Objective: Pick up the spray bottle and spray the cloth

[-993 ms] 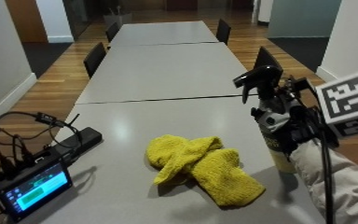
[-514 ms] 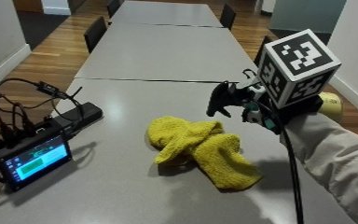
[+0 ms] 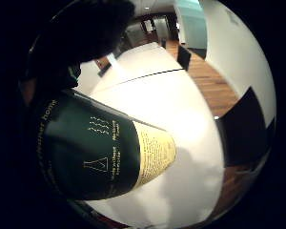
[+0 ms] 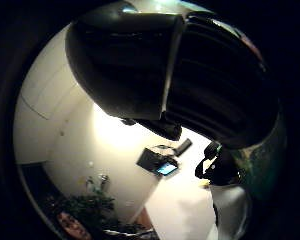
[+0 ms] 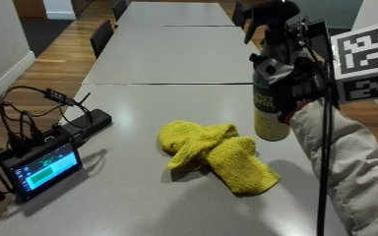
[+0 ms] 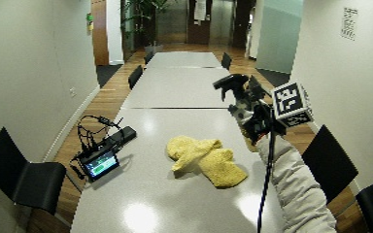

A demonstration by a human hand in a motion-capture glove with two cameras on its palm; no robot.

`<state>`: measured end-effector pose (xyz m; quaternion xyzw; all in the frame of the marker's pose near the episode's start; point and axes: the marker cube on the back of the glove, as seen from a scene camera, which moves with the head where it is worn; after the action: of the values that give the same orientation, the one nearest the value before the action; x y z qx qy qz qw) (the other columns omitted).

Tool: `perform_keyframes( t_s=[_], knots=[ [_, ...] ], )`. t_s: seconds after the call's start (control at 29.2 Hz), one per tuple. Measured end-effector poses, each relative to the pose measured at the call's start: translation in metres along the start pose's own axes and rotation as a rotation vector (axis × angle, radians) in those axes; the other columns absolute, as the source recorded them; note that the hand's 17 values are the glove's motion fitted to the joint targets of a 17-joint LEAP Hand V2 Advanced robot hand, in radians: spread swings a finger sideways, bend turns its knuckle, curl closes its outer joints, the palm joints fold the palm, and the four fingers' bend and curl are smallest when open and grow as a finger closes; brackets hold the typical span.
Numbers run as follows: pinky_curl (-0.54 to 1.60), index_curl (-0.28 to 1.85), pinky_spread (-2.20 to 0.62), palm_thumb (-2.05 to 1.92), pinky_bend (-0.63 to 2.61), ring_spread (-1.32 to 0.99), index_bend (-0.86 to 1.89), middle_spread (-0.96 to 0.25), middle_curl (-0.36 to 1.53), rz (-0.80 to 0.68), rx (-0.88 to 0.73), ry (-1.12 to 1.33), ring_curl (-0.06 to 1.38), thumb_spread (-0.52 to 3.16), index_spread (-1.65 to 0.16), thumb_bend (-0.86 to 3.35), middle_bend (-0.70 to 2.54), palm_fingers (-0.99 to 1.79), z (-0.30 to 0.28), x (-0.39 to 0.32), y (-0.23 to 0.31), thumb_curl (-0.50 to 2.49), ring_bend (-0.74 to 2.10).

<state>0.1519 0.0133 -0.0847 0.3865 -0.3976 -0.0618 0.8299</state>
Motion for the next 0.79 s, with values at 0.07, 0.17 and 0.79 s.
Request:
perform_keyframes(
  t_s=[0.07,0.17,0.79],
  knots=[
    [0.41,0.46,0.05,1.03,0.28,-0.08,0.15,-0.05,0.47,0.062,0.021,-0.214,0.43,0.6,-0.21,-0.02,0.28,1.01,0.003,-0.025,-0.003,0.67,0.35],
    [0.41,0.46,0.05,1.03,0.27,-0.08,0.15,-0.05,0.48,0.115,0.008,-0.424,0.43,0.6,-0.21,-0.02,0.27,1.01,0.023,-0.067,-0.004,0.67,0.34],
    [0.42,0.46,0.07,1.06,0.19,-0.08,0.16,-0.06,0.5,0.224,-0.132,-0.5,0.45,0.66,-0.23,-0.01,0.24,0.9,0.187,-0.096,0.053,0.7,0.31]
  ],
)
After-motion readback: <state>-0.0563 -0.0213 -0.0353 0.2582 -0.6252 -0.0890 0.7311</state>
